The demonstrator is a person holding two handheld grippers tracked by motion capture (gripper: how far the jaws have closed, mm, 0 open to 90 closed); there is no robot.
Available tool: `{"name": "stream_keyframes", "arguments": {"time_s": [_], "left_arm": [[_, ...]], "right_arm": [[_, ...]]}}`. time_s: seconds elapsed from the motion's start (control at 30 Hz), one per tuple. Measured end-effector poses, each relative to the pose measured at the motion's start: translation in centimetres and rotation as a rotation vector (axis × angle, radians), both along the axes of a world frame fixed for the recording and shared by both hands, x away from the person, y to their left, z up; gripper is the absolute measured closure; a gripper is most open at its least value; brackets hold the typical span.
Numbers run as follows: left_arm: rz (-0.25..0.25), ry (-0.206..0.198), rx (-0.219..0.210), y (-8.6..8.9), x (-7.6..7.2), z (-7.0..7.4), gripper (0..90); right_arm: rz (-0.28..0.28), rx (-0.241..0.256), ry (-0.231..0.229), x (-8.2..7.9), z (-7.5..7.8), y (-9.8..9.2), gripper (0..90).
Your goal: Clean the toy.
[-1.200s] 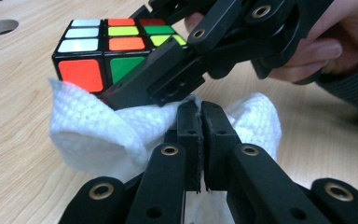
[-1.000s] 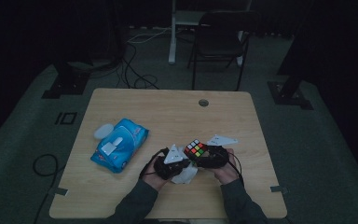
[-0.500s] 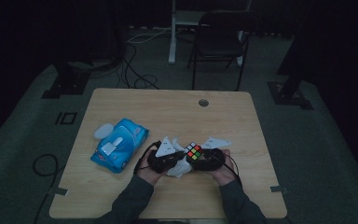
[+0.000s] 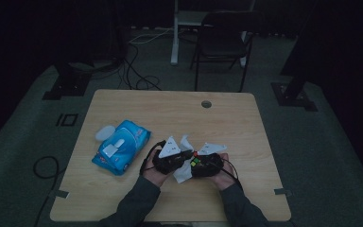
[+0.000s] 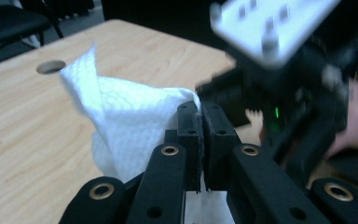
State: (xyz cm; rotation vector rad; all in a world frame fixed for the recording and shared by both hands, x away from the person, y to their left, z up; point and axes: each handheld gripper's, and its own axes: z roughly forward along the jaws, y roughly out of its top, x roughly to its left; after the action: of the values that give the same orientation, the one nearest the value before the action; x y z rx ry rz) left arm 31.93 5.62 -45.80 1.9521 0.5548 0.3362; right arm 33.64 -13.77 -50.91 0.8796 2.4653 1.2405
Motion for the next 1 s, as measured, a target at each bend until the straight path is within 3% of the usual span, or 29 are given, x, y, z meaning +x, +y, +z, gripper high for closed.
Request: {"name": "stream_keyframes", "arguments": {"time_s": [0.23,0.47,0.6,0.7,0.87,1.0], "left_arm": [[0.023,-0.013,-0.026,0.0,0.3,0.5,87.9],[0.059,0.016,0.03,0.3,0.7,-1.1,86.0],[0.078,0.006,0.056,0.5,0.6,-1.4,78.5],[0.078,0.03,0.051,0.8,0.8,-1.7,73.9],[0.083,0.02,0.067,0.9,0.5,-1.6,86.8],[0.096,0.013,0.058,1.4,0.4,-1.4,87.9]], "right_arm": [[0.032,0.003,-0.004,-0.3,0.0,0.5,33.8],[0.009,0.054,-0.035,-0.3,1.1,-0.7,33.8],[0.004,0.036,-0.039,-0.2,1.2,-0.8,33.8],[0.01,0.012,-0.049,-0.3,1.0,-0.6,33.8],[0.012,-0.002,-0.052,-0.3,0.9,-0.4,33.8],[0.005,0.01,-0.052,-0.2,1.1,-0.8,33.8]]}}
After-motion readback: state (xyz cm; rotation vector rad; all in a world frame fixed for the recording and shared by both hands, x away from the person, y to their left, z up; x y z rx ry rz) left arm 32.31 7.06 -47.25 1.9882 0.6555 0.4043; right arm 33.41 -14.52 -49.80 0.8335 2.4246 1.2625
